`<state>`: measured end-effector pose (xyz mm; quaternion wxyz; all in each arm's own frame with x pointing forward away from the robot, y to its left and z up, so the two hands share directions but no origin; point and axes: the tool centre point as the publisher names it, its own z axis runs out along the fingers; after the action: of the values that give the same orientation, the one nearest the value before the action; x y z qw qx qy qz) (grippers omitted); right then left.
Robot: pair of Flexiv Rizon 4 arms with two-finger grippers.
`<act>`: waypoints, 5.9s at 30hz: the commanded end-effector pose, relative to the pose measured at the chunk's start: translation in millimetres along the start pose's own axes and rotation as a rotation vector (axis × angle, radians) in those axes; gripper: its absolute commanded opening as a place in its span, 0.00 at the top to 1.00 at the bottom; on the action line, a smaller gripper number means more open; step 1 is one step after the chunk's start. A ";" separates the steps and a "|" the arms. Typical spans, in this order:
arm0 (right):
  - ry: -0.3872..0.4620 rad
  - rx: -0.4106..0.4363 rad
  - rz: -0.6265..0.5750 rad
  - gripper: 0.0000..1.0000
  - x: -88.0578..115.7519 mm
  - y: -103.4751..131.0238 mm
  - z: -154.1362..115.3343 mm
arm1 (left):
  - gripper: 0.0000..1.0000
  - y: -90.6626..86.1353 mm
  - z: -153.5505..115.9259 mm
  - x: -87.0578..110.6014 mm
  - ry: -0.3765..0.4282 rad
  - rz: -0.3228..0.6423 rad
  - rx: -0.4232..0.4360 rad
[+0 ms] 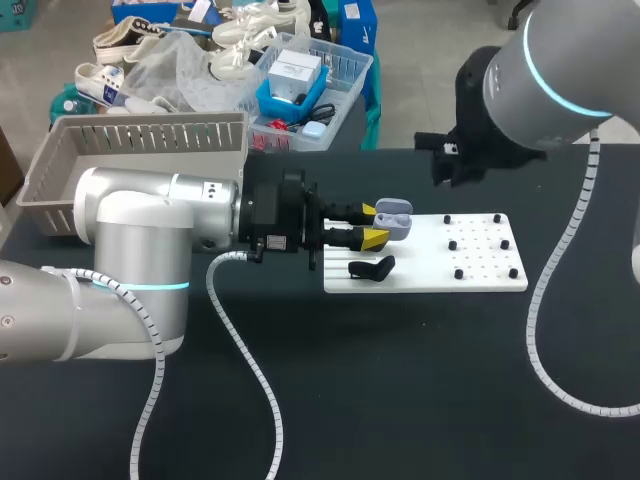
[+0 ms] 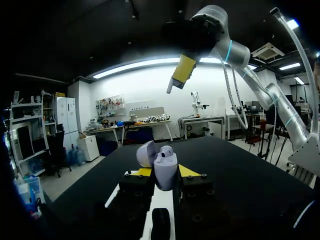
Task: Pick up each earbud case from the left stands, insert the matching earbuds, close the lid, and place the case in the box.
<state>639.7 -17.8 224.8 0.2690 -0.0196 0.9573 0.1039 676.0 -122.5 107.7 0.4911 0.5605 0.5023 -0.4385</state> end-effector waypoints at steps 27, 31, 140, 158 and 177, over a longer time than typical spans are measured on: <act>0.301 -0.096 -0.199 1.00 -0.7 34.9 36.0 | 1.00 -1.3 0.5 0.0 0.001 0.001 -0.007; 0.311 -0.084 -0.202 1.00 1.3 35.9 41.2 | 1.00 -1.3 0.5 0.0 0.001 0.001 -0.007; 0.332 -0.074 -0.214 1.00 16.7 39.7 85.8 | 1.00 -1.3 0.5 0.0 0.001 0.001 -0.007; 0.339 -0.049 -0.224 0.77 17.0 39.5 87.9 | 1.00 -1.3 0.5 0.0 0.001 0.001 -0.007; 0.277 -0.022 -0.203 0.18 8.4 38.9 65.6 | 1.00 -1.3 0.5 0.0 0.001 0.001 -0.007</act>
<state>669.1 39.6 171.5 0.1301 -0.1436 0.9772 0.0872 676.0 -122.6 107.7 0.4912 0.5605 0.5025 -0.4383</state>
